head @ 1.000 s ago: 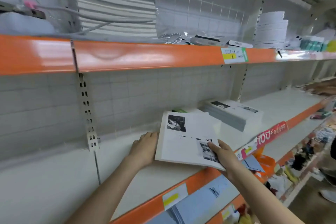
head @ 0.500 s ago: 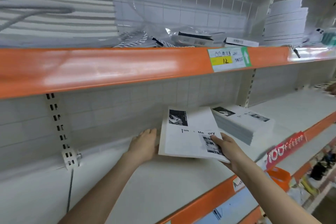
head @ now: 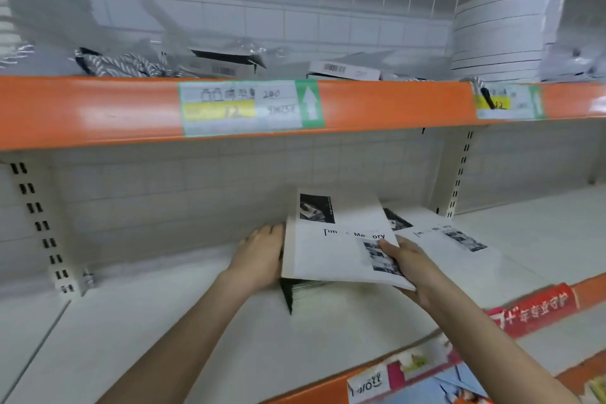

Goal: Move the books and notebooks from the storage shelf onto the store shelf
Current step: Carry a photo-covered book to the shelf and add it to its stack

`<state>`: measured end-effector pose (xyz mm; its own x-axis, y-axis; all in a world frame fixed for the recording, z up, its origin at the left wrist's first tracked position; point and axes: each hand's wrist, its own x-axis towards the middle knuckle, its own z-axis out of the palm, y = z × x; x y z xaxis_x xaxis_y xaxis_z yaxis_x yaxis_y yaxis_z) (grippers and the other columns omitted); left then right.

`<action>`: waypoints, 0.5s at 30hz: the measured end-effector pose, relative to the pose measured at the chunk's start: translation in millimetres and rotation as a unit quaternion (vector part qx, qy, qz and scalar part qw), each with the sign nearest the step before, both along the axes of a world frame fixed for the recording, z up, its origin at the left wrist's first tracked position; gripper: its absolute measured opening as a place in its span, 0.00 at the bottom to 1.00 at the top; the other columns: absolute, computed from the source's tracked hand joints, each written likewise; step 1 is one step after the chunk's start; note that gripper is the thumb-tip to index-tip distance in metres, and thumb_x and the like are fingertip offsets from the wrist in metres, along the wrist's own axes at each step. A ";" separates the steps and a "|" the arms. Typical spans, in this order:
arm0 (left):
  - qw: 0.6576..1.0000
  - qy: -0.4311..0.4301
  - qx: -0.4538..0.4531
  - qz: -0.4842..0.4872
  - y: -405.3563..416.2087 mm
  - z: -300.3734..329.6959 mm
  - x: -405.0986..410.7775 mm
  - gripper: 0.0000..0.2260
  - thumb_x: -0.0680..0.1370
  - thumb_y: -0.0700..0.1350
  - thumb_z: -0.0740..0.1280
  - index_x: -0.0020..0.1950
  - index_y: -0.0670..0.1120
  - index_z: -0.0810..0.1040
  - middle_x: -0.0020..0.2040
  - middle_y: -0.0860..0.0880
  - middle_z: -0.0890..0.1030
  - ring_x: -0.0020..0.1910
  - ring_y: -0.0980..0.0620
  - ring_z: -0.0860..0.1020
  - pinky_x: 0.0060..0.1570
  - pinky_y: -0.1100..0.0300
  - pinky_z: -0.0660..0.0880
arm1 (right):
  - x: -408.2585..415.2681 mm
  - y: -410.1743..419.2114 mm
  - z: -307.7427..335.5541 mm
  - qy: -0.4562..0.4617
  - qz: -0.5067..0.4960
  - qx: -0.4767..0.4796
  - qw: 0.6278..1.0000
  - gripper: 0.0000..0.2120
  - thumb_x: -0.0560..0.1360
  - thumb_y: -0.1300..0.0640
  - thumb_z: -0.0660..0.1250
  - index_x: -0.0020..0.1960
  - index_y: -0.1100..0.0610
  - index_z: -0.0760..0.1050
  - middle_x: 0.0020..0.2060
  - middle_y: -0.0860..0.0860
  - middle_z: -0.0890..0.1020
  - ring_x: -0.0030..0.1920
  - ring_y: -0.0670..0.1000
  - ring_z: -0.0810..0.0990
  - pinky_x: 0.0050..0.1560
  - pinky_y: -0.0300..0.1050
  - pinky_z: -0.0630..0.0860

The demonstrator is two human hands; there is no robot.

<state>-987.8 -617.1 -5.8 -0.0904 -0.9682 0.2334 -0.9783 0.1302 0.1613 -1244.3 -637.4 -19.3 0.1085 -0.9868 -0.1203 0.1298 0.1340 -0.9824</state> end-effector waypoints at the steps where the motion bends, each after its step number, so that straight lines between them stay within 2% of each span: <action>1: 1.000 -0.003 -0.004 0.008 -2.2 -0.1 -11.6 0.19 0.75 0.42 0.62 0.66 0.45 0.67 0.62 0.45 0.72 0.63 0.44 0.70 0.55 0.53 0.69 | -12.1 -8.6 0.5 0.009 0.005 -0.007 1.000 0.07 0.81 0.60 0.59 0.55 0.59 0.75 0.41 0.56 0.83 0.29 0.49 0.82 0.24 0.39 0.75; 5: 0.999 -0.006 -0.011 0.042 -11.2 -0.1 -58.2 0.17 0.76 0.41 0.61 0.64 0.44 0.67 0.62 0.45 0.71 0.62 0.43 0.70 0.53 0.53 0.69 | -56.6 -35.4 8.5 0.042 0.028 -0.025 0.998 0.08 0.81 0.59 0.60 0.56 0.58 0.75 0.40 0.56 0.84 0.33 0.52 0.82 0.29 0.41 0.77; 7: 0.998 0.004 -0.011 0.054 -16.2 -2.1 -78.3 0.18 0.76 0.44 0.63 0.64 0.45 0.67 0.62 0.45 0.71 0.63 0.44 0.69 0.54 0.53 0.70 | -77.4 -45.5 10.5 0.048 0.036 -0.018 0.998 0.07 0.80 0.58 0.61 0.55 0.58 0.76 0.40 0.55 0.84 0.35 0.53 0.83 0.31 0.44 0.78; 9: 0.998 0.012 -0.015 0.061 -21.7 -5.9 -96.8 0.21 0.75 0.47 0.64 0.67 0.46 0.66 0.63 0.46 0.71 0.63 0.45 0.70 0.55 0.52 0.71 | -96.5 -54.5 10.7 0.070 0.040 -0.020 0.997 0.11 0.79 0.54 0.63 0.59 0.56 0.75 0.48 0.55 0.84 0.46 0.56 0.83 0.45 0.53 0.81; 11: 0.997 0.008 -0.009 0.073 -27.5 -9.0 -115.6 0.23 0.75 0.47 0.64 0.69 0.46 0.65 0.64 0.47 0.71 0.63 0.45 0.70 0.57 0.51 0.71 | -117.4 -67.8 6.0 0.094 0.052 -0.017 0.994 0.21 0.73 0.45 0.68 0.63 0.51 0.73 0.57 0.52 0.81 0.59 0.58 0.78 0.60 0.63 0.73; 12: 0.997 0.004 -0.005 0.079 -30.6 -10.5 -125.0 0.23 0.75 0.48 0.64 0.69 0.47 0.65 0.64 0.47 0.70 0.64 0.45 0.70 0.58 0.50 0.71 | -128.3 -77.1 0.7 0.091 0.063 -0.015 0.994 0.23 0.71 0.43 0.69 0.63 0.49 0.73 0.59 0.51 0.80 0.62 0.58 0.76 0.63 0.65 0.70; 13: 0.997 -0.002 -0.004 0.082 -34.1 -11.8 -133.7 0.22 0.75 0.48 0.63 0.68 0.47 0.65 0.64 0.47 0.70 0.64 0.45 0.69 0.58 0.50 0.71 | -136.8 -83.9 -2.3 0.086 0.072 -0.011 0.994 0.21 0.71 0.43 0.69 0.61 0.49 0.74 0.59 0.51 0.80 0.62 0.58 0.76 0.63 0.66 0.70; 15: 0.996 -0.014 -0.001 0.086 -39.6 -13.4 -148.9 0.21 0.75 0.48 0.62 0.67 0.47 0.66 0.64 0.47 0.71 0.64 0.45 0.69 0.58 0.50 0.71 | -147.2 -84.6 0.1 0.089 0.080 -0.005 0.993 0.09 0.77 0.49 0.65 0.55 0.49 0.76 0.56 0.52 0.82 0.59 0.58 0.78 0.63 0.65 0.71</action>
<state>-1136.7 -656.7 -19.2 0.0707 -0.9692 0.2358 -0.9901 -0.0395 0.1344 -1391.5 -722.0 -19.2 0.2416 -0.9600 -0.1417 -0.0676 0.1291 -0.9893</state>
